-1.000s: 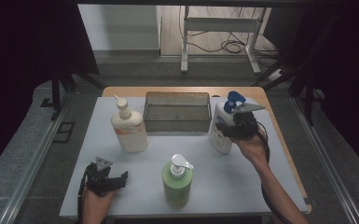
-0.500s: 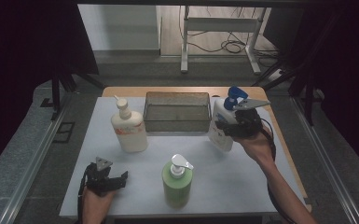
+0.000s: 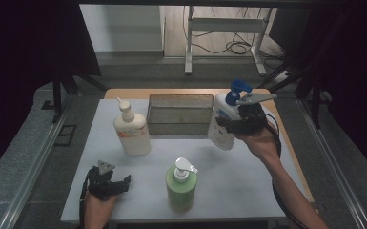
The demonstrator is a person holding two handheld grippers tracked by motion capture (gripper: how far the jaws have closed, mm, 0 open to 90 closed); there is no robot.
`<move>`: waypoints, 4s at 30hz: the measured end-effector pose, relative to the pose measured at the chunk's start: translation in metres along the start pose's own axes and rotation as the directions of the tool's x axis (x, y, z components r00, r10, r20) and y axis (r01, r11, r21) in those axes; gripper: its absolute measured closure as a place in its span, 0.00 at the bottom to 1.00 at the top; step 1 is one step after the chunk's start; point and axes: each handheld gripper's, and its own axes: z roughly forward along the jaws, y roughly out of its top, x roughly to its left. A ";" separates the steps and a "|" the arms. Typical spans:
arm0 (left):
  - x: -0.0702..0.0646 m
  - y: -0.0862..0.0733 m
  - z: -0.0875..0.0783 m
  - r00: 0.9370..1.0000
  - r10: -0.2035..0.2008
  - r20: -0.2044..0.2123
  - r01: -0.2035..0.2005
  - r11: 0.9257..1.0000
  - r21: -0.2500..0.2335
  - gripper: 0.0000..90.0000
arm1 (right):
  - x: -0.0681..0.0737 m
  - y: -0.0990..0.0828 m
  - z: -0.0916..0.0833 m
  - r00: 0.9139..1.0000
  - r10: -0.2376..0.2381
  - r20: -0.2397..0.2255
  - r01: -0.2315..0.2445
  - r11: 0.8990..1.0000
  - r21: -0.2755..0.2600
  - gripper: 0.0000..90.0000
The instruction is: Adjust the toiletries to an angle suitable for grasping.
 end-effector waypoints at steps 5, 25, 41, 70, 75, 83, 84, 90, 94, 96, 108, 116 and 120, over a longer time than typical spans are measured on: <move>0.000 0.000 0.000 1.000 -0.002 0.001 0.002 1.000 -0.001 0.12 | 0.005 0.013 0.003 1.000 -0.001 -0.010 0.001 1.000 -0.012 0.42; 0.000 0.000 0.000 1.000 -0.002 0.001 0.002 1.000 0.000 0.12 | 0.023 0.056 0.043 1.000 -0.011 -0.015 0.011 0.999 -0.033 0.42; 0.000 0.000 0.000 1.000 -0.002 0.001 0.002 1.000 0.000 0.12 | 0.031 0.075 0.076 1.000 0.011 0.000 -0.011 0.999 -0.050 0.42; 0.000 0.000 0.000 1.000 -0.002 0.002 0.002 1.000 0.000 0.12 | 0.047 0.100 0.137 0.999 0.027 0.017 -0.027 0.999 -0.045 0.42; 0.000 0.000 0.000 1.000 -0.003 0.003 0.003 1.000 0.000 0.12 | 0.048 0.107 0.147 0.999 0.029 0.022 -0.028 0.998 -0.049 0.42; 0.000 0.000 0.000 1.000 -0.002 0.002 0.002 1.000 -0.001 0.12 | 0.050 0.112 0.166 0.999 0.036 0.030 -0.034 0.998 -0.046 0.42; 0.000 0.000 0.000 1.000 -0.002 0.002 0.002 1.000 -0.001 0.12 | 0.050 0.112 0.168 0.999 0.037 0.030 -0.036 0.998 -0.045 0.42; 0.000 0.000 0.000 1.000 -0.002 0.002 0.002 1.000 -0.001 0.12 | 0.054 0.111 0.184 0.999 0.031 0.039 -0.029 0.999 -0.038 0.42; 0.000 0.000 0.000 1.000 -0.003 0.002 0.003 1.000 -0.001 0.12 | 0.055 0.109 0.193 0.999 0.027 0.043 -0.025 0.999 -0.032 0.42; 0.000 0.000 0.000 1.000 -0.004 0.001 0.004 1.000 -0.001 0.12 | 0.055 0.108 0.197 0.999 0.026 0.045 -0.025 0.999 -0.025 0.42; 0.000 0.000 0.000 1.000 -0.004 0.002 0.004 1.000 0.002 0.12 | 0.060 0.093 0.217 0.999 0.028 0.032 -0.029 1.000 0.010 0.42; 0.000 0.000 0.000 1.000 -0.003 0.002 0.003 1.000 0.002 0.12 | 0.063 0.086 0.223 0.999 0.028 0.025 -0.029 0.999 0.031 0.42; 0.000 0.000 0.000 1.000 -0.003 0.002 0.003 1.000 0.002 0.12 | 0.064 0.081 0.226 0.999 0.026 0.021 -0.027 0.999 0.042 0.42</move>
